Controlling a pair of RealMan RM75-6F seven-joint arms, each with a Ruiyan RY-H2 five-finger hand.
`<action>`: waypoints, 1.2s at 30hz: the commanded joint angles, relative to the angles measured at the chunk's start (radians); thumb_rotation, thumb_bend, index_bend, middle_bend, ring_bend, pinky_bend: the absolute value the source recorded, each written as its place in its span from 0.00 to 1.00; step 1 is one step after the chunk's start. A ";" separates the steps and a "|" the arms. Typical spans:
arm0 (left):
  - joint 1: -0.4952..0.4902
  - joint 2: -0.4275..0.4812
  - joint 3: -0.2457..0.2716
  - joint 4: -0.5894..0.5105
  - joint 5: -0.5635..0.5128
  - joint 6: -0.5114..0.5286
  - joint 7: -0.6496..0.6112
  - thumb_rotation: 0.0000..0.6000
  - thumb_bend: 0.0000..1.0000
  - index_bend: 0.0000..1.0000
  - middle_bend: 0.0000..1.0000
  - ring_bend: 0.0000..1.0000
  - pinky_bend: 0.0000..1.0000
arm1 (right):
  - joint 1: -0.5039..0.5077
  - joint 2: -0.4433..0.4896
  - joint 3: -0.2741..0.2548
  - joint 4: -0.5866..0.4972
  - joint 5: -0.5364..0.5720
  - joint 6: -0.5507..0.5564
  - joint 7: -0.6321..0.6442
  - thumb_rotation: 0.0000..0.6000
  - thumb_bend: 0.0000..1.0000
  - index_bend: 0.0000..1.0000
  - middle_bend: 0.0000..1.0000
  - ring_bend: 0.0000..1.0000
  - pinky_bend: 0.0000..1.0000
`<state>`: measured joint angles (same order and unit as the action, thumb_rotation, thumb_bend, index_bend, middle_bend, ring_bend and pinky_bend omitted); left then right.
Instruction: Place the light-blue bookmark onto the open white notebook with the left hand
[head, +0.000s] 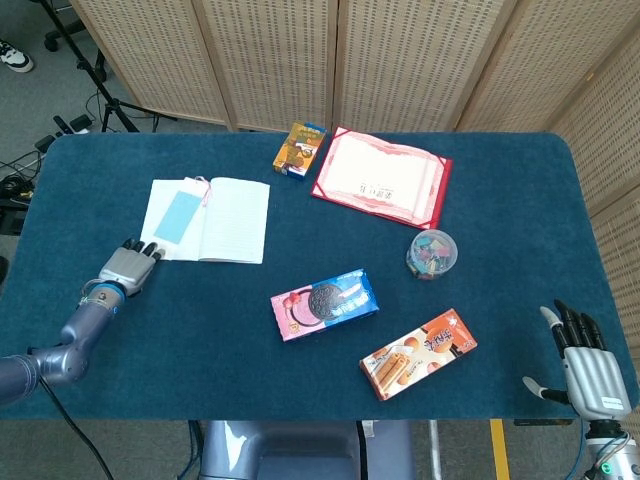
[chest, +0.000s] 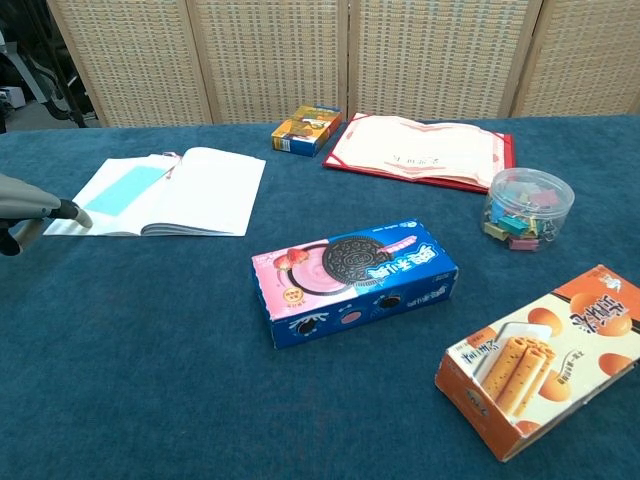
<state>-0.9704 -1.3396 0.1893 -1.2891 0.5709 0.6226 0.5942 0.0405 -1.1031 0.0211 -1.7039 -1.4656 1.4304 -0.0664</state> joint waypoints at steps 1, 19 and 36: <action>-0.008 -0.009 -0.004 -0.001 -0.005 0.001 0.006 1.00 1.00 0.02 0.00 0.00 0.00 | 0.000 0.001 0.000 0.000 0.000 0.000 0.002 1.00 0.10 0.00 0.00 0.00 0.00; -0.037 -0.018 -0.012 -0.060 -0.002 0.033 0.028 1.00 1.00 0.02 0.00 0.00 0.00 | -0.003 0.005 0.002 0.001 -0.002 0.006 0.015 1.00 0.10 0.00 0.00 0.00 0.00; -0.028 0.027 -0.029 -0.135 0.048 0.094 0.002 1.00 0.94 0.02 0.00 0.00 0.00 | -0.005 0.003 0.001 0.005 -0.013 0.013 0.018 1.00 0.10 0.00 0.00 0.00 0.00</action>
<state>-1.0039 -1.3221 0.1681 -1.4164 0.6084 0.7080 0.6071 0.0358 -1.0999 0.0222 -1.6996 -1.4780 1.4434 -0.0482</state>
